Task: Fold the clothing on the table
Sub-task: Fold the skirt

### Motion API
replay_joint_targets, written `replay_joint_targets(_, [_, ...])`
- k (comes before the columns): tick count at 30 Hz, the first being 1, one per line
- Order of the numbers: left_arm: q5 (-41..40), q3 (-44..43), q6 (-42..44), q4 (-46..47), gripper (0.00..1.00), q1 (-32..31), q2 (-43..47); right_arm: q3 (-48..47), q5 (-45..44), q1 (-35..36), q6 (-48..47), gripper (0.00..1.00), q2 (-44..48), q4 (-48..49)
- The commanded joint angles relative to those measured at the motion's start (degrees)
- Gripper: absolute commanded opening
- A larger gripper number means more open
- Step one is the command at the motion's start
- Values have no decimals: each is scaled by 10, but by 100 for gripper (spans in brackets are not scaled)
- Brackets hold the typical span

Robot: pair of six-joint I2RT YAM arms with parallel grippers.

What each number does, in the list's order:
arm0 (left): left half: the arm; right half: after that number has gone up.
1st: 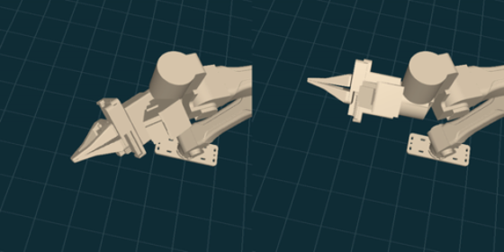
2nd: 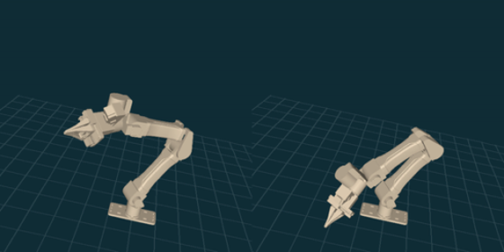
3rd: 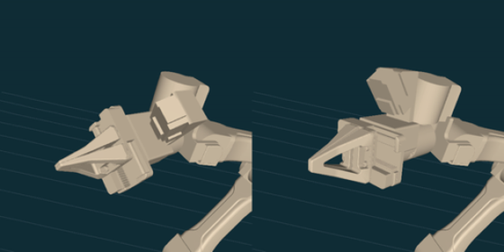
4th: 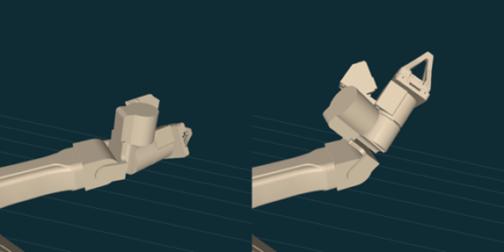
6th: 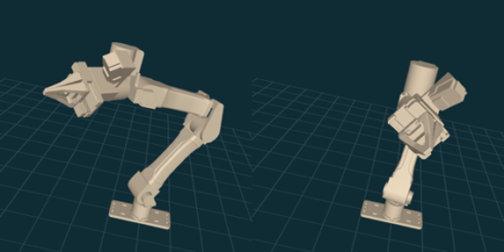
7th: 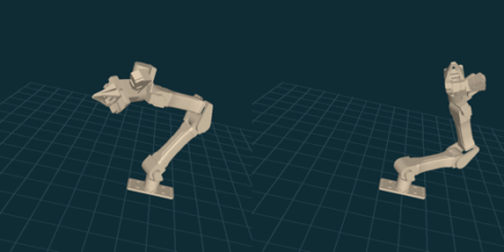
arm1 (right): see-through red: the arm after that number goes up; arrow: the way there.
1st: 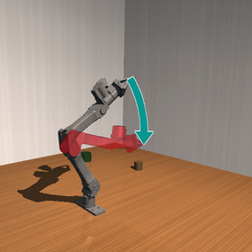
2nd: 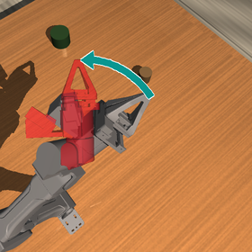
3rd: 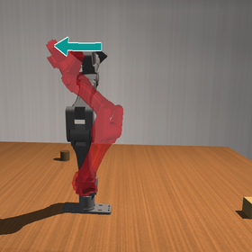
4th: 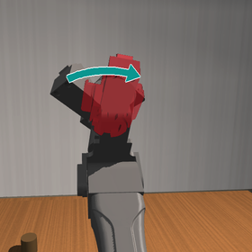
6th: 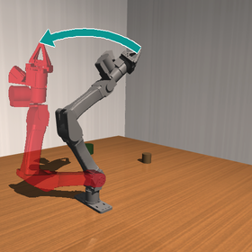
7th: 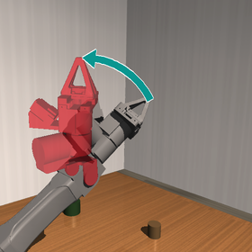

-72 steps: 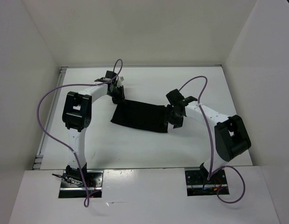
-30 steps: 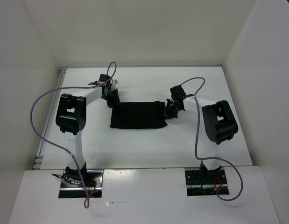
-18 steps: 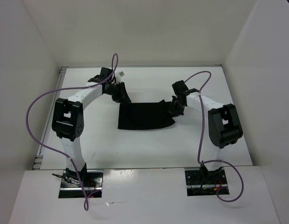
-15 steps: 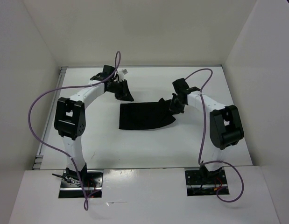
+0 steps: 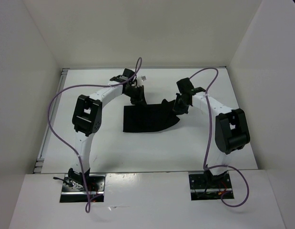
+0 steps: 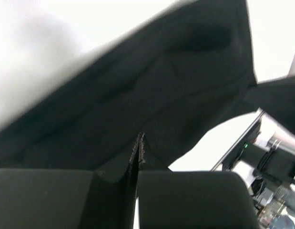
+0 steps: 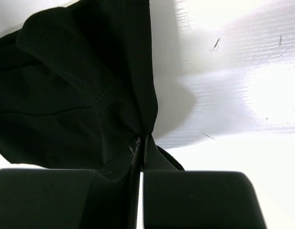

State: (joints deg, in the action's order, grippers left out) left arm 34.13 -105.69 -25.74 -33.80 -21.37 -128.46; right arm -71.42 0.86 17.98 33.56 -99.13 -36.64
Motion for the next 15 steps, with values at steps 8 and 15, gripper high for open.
replay_joint_targets(8, [-21,173,63,-36,2,-62,138,-50,-10,1,-4,0,17,-8])
replay_joint_targets(15, [20,209,55,6,2,-89,115,-50,-5,1,-4,0,17,-8])
